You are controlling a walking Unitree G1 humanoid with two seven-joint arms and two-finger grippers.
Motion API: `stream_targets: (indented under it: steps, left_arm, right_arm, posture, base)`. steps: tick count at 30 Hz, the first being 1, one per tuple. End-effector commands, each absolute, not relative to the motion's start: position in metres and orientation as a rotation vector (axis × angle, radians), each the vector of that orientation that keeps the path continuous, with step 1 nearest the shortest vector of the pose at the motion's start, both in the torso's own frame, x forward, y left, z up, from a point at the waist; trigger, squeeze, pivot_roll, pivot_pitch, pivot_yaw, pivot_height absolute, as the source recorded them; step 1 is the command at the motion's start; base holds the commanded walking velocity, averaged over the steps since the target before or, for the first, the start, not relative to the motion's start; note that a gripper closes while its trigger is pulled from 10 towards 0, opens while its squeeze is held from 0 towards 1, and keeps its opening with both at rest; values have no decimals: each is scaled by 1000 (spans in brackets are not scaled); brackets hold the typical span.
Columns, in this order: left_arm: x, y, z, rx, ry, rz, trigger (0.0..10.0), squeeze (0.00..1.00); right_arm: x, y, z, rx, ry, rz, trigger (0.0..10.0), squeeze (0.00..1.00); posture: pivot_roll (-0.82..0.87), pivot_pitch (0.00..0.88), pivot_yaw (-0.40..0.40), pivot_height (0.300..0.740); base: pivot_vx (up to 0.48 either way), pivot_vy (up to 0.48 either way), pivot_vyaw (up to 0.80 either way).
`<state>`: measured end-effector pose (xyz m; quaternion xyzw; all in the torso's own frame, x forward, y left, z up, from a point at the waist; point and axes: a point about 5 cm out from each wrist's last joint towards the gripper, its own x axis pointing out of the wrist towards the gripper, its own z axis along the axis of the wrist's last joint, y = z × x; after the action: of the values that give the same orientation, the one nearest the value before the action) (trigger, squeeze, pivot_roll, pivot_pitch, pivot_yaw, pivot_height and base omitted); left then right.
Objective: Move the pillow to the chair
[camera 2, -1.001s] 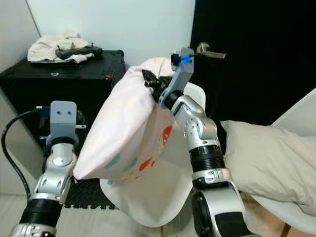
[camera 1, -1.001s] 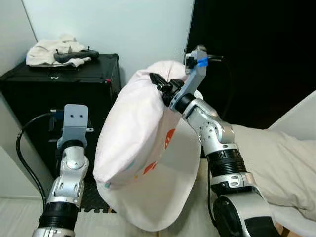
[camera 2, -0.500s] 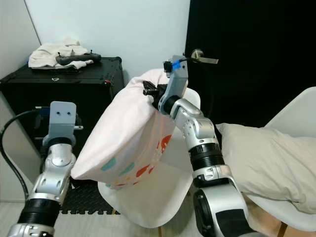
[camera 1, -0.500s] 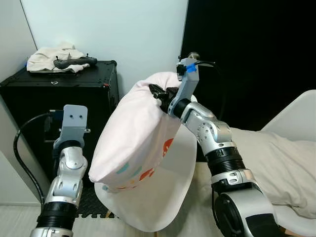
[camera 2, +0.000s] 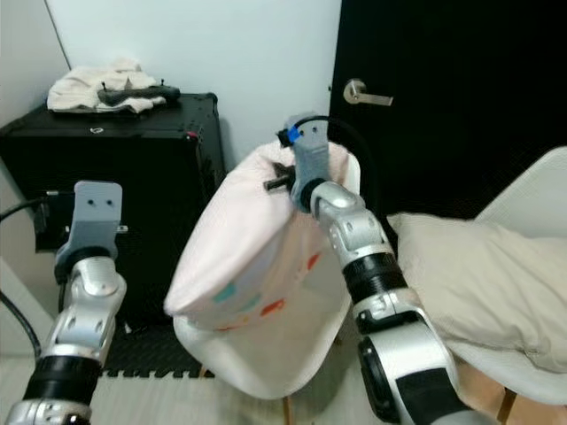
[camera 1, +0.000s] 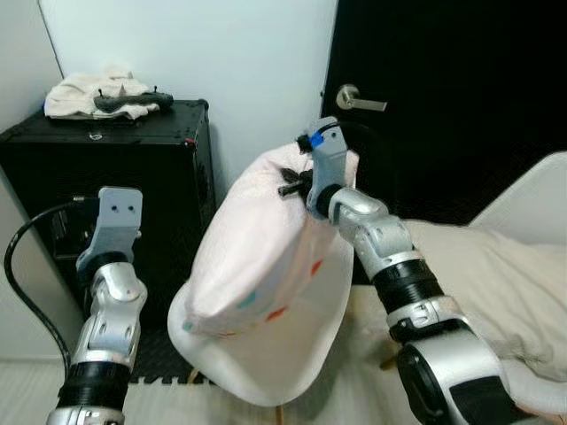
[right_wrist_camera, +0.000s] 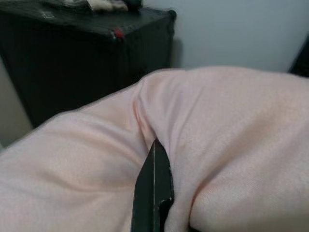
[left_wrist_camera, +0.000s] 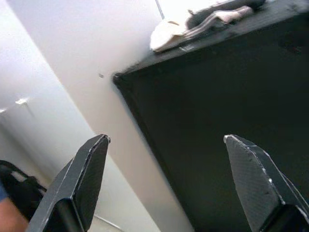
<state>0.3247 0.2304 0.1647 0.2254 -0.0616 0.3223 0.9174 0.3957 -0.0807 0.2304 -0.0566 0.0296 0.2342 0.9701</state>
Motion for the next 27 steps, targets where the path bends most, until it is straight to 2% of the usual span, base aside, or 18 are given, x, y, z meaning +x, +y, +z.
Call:
stream_targets:
  steps: [1, 10, 11, 16, 18, 27]
  left_arm:
    - [326, 224, 155, 456, -89, 621, 10000, 0]
    - [324, 220, 137, 442, -34, 574, 10000, 0]
    - [323, 221, 135, 447, -26, 573, 10000, 0]
    - [322, 221, 134, 457, -22, 569, 10000, 0]
    - [320, 220, 132, 465, -19, 563, 10000, 0]
    - [319, 220, 131, 468, -19, 555, 10000, 0]
  right_arm:
    - [397, -83, 221, -167, 88, 448, 10000, 0]
    - [396, -88, 198, -359, 139, 416, 10000, 0]
    - [394, -88, 186, -423, 176, 422, 10000, 0]
    - [391, -90, 171, -492, 246, 435, 10000, 0]
    - [386, -98, 152, -578, 338, 447, 10000, 0]
    - [379, -119, 124, -703, 488, 429, 10000, 0]
  posture:
    - [-37, 0, -20, 620]
    - [-38, 2, -19, 585]
    - [-38, 2, -19, 575]
    - [-33, 13, -23, 565]
    - [-33, 20, -22, 555]
    - [-35, 28, -20, 535]
  base:
    - [0, 0, 0]
    - [0, 0, 0]
    - [0, 0, 0]
    - [0, 0, 0]
    - [0, 0, 0]
    - [0, 0, 0]
